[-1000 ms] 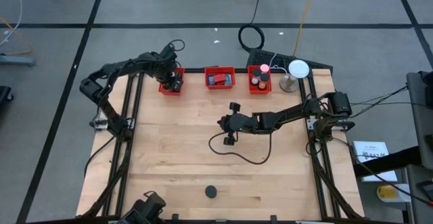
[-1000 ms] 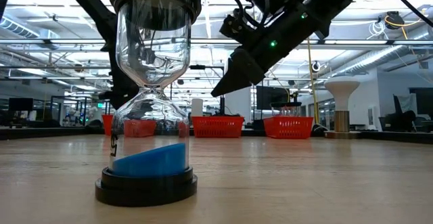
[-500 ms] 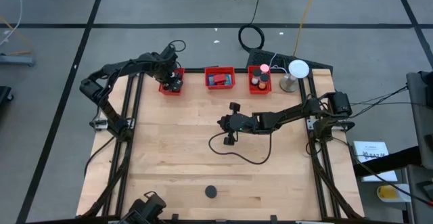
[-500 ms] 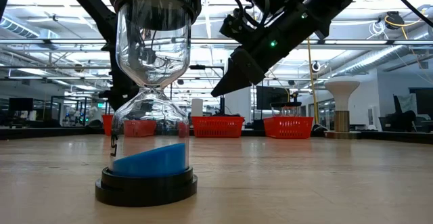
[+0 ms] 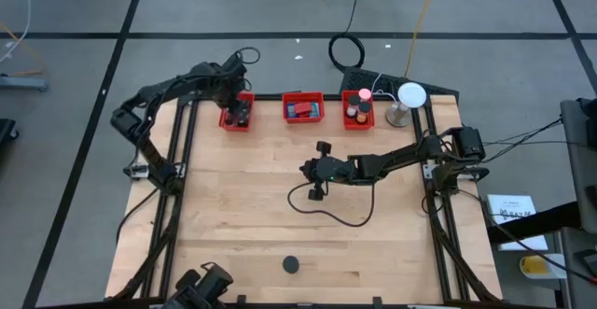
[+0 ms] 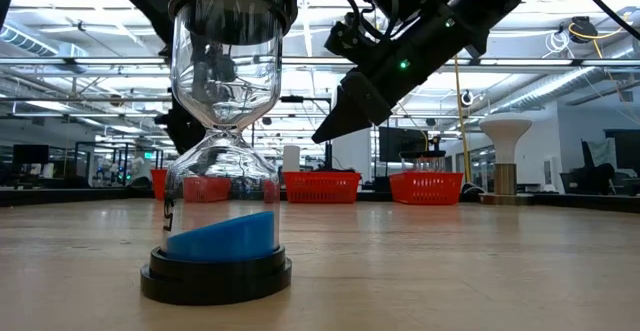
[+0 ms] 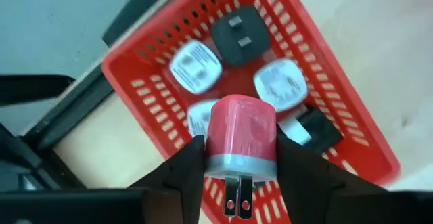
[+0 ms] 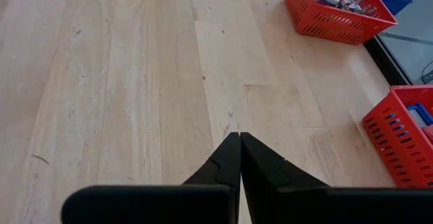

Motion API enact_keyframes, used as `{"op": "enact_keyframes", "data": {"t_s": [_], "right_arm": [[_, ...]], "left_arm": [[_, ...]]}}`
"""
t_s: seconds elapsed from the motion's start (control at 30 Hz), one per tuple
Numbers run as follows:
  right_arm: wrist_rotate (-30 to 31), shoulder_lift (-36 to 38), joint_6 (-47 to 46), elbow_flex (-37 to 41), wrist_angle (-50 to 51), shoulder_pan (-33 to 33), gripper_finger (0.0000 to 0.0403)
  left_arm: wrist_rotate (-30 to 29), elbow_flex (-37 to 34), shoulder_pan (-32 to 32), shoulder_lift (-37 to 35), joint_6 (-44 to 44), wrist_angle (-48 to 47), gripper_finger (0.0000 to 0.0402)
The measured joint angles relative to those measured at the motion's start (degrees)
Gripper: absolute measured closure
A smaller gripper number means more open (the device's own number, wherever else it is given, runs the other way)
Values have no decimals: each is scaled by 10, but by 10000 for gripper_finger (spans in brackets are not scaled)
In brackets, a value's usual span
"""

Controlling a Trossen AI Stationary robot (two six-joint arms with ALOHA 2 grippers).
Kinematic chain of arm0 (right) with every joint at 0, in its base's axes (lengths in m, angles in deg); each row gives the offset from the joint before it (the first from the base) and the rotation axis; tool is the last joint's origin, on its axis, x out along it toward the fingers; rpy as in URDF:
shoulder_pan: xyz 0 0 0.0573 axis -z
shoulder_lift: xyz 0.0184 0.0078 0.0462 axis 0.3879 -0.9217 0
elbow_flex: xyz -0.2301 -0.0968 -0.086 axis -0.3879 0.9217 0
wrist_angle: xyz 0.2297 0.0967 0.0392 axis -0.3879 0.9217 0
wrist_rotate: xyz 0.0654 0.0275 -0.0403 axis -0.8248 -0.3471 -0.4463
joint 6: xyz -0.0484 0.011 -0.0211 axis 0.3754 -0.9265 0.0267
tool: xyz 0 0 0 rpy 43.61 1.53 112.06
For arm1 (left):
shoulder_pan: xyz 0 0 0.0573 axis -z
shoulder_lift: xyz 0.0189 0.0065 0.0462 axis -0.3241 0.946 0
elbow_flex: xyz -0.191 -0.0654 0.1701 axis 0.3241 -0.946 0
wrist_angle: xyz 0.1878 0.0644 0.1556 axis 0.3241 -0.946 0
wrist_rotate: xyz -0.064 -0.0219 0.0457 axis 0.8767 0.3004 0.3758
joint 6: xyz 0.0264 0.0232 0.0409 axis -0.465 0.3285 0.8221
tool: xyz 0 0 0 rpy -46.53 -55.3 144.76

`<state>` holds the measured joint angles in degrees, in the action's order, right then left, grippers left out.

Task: Pick & Place Office items
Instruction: Put the red charger adapter into the left red bin

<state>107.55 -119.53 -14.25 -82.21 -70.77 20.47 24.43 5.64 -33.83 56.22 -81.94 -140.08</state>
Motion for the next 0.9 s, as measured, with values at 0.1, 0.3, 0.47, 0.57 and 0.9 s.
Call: {"op": "enact_keyframes", "data": {"t_s": [0.1, 0.3, 0.47, 0.57, 0.9], "right_arm": [[-1, 0, 0, 0, 0, 0, 402], [-1, 0, 1, 0, 0, 0, 402], [-1, 0, 2, 0, 0, 0, 402], [-1, 0, 2, 0, 0, 0, 402], [-2, 0, 3, 0, 0, 0, 402]], "left_arm": [[11, 8, -1, 7, 4, -19, 256], [57, 8, -6, 33, 18, -33, 260], [61, 8, 1, 55, 29, -34, 259], [56, 8, 0, 67, 28, -36, 249], [19, 8, 2, 64, 29, -39, 223]]}}
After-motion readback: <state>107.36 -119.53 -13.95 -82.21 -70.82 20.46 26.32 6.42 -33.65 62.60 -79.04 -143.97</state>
